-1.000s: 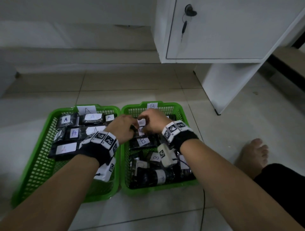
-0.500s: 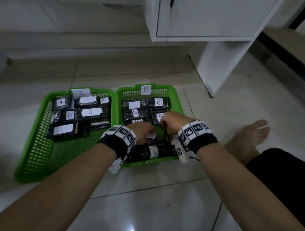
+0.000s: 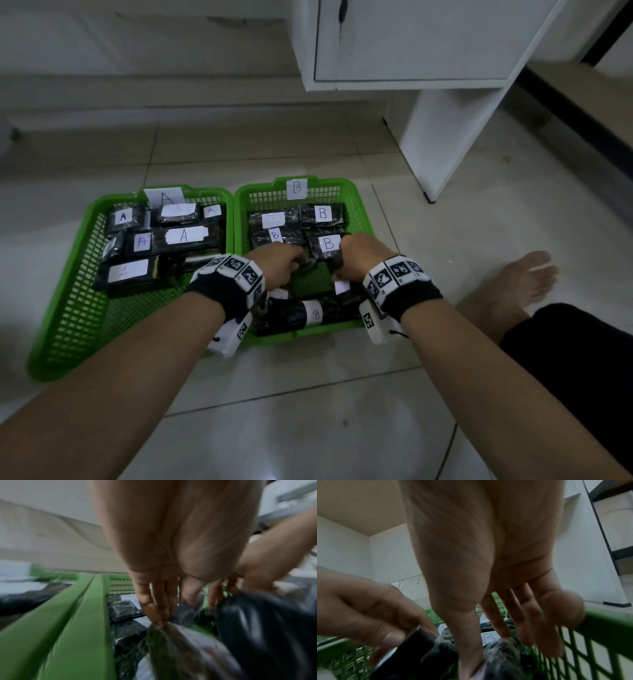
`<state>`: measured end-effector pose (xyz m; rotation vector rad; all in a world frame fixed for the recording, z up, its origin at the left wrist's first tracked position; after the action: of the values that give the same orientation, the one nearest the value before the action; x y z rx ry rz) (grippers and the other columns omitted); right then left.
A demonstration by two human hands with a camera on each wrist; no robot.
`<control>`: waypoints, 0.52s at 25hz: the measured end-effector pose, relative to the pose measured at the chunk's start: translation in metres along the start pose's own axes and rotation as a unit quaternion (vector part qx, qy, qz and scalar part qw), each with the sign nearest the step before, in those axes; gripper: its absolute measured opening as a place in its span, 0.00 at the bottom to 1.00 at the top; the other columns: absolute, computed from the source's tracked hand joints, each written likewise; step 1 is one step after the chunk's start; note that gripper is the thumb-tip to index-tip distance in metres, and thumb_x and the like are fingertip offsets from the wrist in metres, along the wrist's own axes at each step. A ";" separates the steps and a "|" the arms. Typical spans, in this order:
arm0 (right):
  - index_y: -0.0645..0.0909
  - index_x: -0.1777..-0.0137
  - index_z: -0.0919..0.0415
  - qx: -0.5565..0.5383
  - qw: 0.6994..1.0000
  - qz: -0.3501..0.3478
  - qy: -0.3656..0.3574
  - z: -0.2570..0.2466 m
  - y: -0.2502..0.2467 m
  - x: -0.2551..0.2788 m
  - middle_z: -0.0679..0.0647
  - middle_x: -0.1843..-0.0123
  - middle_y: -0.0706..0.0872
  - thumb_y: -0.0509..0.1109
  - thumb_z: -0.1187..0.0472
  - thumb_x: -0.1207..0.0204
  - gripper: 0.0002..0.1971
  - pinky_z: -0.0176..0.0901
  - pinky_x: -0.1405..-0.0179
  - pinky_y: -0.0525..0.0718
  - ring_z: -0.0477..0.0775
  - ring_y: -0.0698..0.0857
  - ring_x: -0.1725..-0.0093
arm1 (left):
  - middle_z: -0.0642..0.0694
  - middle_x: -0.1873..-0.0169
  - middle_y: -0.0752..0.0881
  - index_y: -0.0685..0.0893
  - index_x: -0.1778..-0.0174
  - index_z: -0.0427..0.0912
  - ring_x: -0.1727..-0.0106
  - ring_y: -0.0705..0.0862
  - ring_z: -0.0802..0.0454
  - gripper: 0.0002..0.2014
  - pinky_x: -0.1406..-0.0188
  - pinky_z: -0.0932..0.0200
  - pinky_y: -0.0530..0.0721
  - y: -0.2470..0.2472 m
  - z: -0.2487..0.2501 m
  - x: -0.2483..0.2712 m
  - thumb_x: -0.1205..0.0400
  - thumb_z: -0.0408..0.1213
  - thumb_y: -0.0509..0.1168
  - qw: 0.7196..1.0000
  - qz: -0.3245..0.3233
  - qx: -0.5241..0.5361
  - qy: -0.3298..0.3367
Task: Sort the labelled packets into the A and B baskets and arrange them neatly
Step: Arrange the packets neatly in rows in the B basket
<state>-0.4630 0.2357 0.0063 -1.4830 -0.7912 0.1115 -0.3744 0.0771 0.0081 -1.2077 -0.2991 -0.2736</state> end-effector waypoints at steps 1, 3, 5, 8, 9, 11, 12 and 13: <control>0.86 0.45 0.61 -0.008 1.000 -0.008 -0.003 -0.003 0.000 -0.001 0.56 0.50 0.89 0.82 0.53 0.30 0.17 0.46 0.52 0.87 0.58 0.86 0.53 | 0.42 0.38 0.84 0.79 0.30 0.45 0.41 0.82 0.44 0.15 0.47 0.54 0.78 -0.006 -0.004 0.002 0.12 0.36 0.58 0.999 0.032 0.025 -0.015; 0.87 0.42 0.61 -0.004 0.999 -0.036 -0.005 -0.010 0.004 0.000 0.56 0.46 0.90 0.84 0.48 0.33 0.24 0.47 0.47 0.88 0.58 0.88 0.49 | 0.40 0.41 0.84 0.80 0.34 0.41 0.43 0.82 0.42 0.14 0.50 0.56 0.75 -0.017 -0.013 0.004 0.12 0.33 0.56 0.991 0.085 0.093 -0.049; 0.86 0.39 0.60 0.022 0.998 -0.057 -0.006 -0.014 0.003 -0.001 0.55 0.43 0.90 0.88 0.45 0.39 0.31 0.51 0.45 0.90 0.58 0.89 0.46 | 0.38 0.46 0.82 0.80 0.38 0.38 0.46 0.82 0.39 0.12 0.51 0.55 0.77 -0.026 -0.025 0.004 0.13 0.32 0.54 0.974 0.113 0.176 -0.084; 0.87 0.40 0.61 -0.036 0.998 -0.052 0.014 -0.013 -0.019 -0.005 0.55 0.44 0.91 0.87 0.51 0.39 0.28 0.51 0.47 0.91 0.57 0.89 0.48 | 0.32 0.46 0.85 0.81 0.41 0.36 0.47 0.86 0.34 0.13 0.46 0.38 0.88 -0.036 -0.036 0.004 0.15 0.34 0.55 0.912 0.120 0.375 -0.116; 0.87 0.41 0.61 -0.090 0.995 -0.046 0.023 -0.015 -0.031 -0.005 0.55 0.45 0.91 0.86 0.52 0.36 0.25 0.51 0.47 0.91 0.56 0.90 0.49 | 0.31 0.43 0.85 0.81 0.40 0.35 0.47 0.88 0.34 0.12 0.48 0.37 0.89 -0.039 -0.036 0.007 0.14 0.31 0.55 0.882 0.116 0.441 -0.121; 0.88 0.46 0.59 -0.196 0.979 -0.048 0.025 -0.012 -0.054 -0.006 0.55 0.48 0.91 0.81 0.52 0.31 0.17 0.53 0.45 0.91 0.56 0.91 0.49 | 0.30 0.38 0.83 0.79 0.36 0.34 0.52 0.87 0.40 0.13 0.57 0.47 0.92 -0.046 -0.033 0.009 0.13 0.26 0.54 0.844 0.121 0.506 -0.127; 0.89 0.47 0.58 -0.237 0.970 -0.053 0.012 -0.010 -0.062 -0.005 0.54 0.48 0.91 0.78 0.52 0.28 0.14 0.54 0.43 0.90 0.56 0.91 0.49 | 0.29 0.36 0.82 0.77 0.34 0.32 0.55 0.86 0.44 0.14 0.62 0.52 0.92 -0.048 -0.034 0.011 0.14 0.26 0.54 0.834 0.131 0.519 -0.131; 0.88 0.47 0.59 -0.298 0.953 -0.059 -0.007 -0.008 -0.067 -0.004 0.55 0.48 0.90 0.75 0.52 0.25 0.12 0.54 0.42 0.89 0.56 0.90 0.49 | 0.28 0.34 0.80 0.77 0.34 0.33 0.57 0.85 0.46 0.14 0.66 0.55 0.91 -0.052 -0.035 0.014 0.14 0.26 0.55 0.824 0.145 0.532 -0.131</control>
<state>-0.4888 0.2182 0.0665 -1.9961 -0.9734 -0.2298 -0.3772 0.0261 0.0468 -0.1485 -0.4185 0.3240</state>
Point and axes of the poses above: each hand's wrist, its own x-axis away from the middle knuckle, its own y-axis out of the palm, z = x × y, the point moved 2 cm from there along -x, towards the middle knuckle
